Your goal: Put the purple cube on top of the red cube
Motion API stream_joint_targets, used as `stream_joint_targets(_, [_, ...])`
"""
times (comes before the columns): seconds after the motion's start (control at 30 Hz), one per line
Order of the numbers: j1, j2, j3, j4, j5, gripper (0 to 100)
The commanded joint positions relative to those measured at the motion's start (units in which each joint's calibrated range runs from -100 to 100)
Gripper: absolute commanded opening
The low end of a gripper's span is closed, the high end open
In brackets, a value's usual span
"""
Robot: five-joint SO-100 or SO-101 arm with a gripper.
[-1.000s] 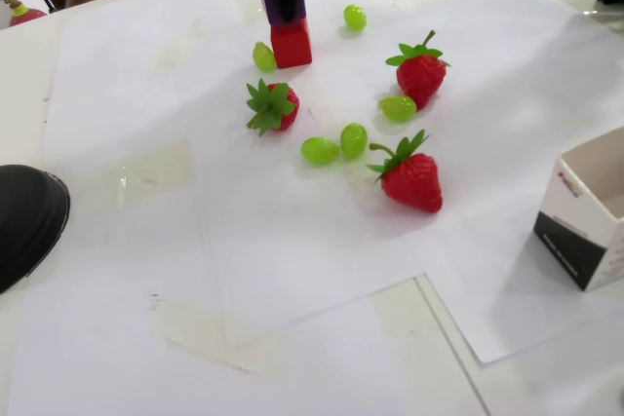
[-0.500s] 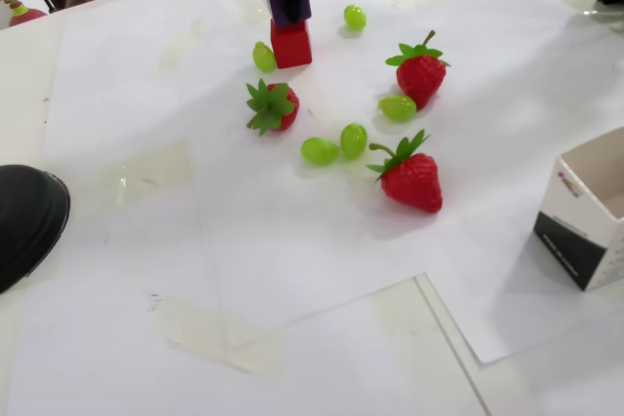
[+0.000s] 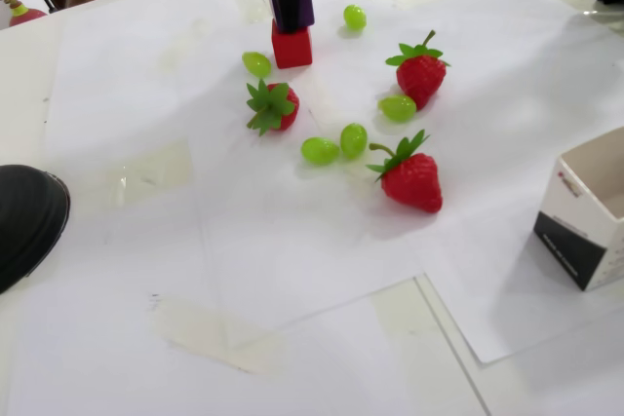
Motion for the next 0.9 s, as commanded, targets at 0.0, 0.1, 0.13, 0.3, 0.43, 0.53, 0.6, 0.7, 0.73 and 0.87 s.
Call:
stream_joint_targets(0.0, [-0.8,-1.9,-2.9,-0.4,0.0,36])
stream_joint_targets(0.1, [-1.1,-2.3,-3.0,0.1,-0.4,39])
stream_joint_targets(0.13, [-1.2,-2.3,-3.0,0.1,-0.4,40])
stream_joint_targets(0.3, [-1.9,-2.9,-3.1,0.4,-0.3,43])
stream_joint_targets(0.43, [-2.5,-4.2,-3.1,1.5,-0.9,44])
stream_joint_targets(0.53, [-2.9,-6.0,-2.4,1.5,-1.0,44])
stream_joint_targets(0.6, [-3.1,-8.1,-1.4,1.9,-1.1,44])
stream_joint_targets(0.7, [-3.4,-14.0,2.4,2.3,-1.6,44])
stream_joint_targets(0.73, [-3.5,-15.9,3.5,2.3,-1.7,44])
stream_joint_targets(0.87, [-3.8,-27.5,12.2,1.9,-3.2,42])
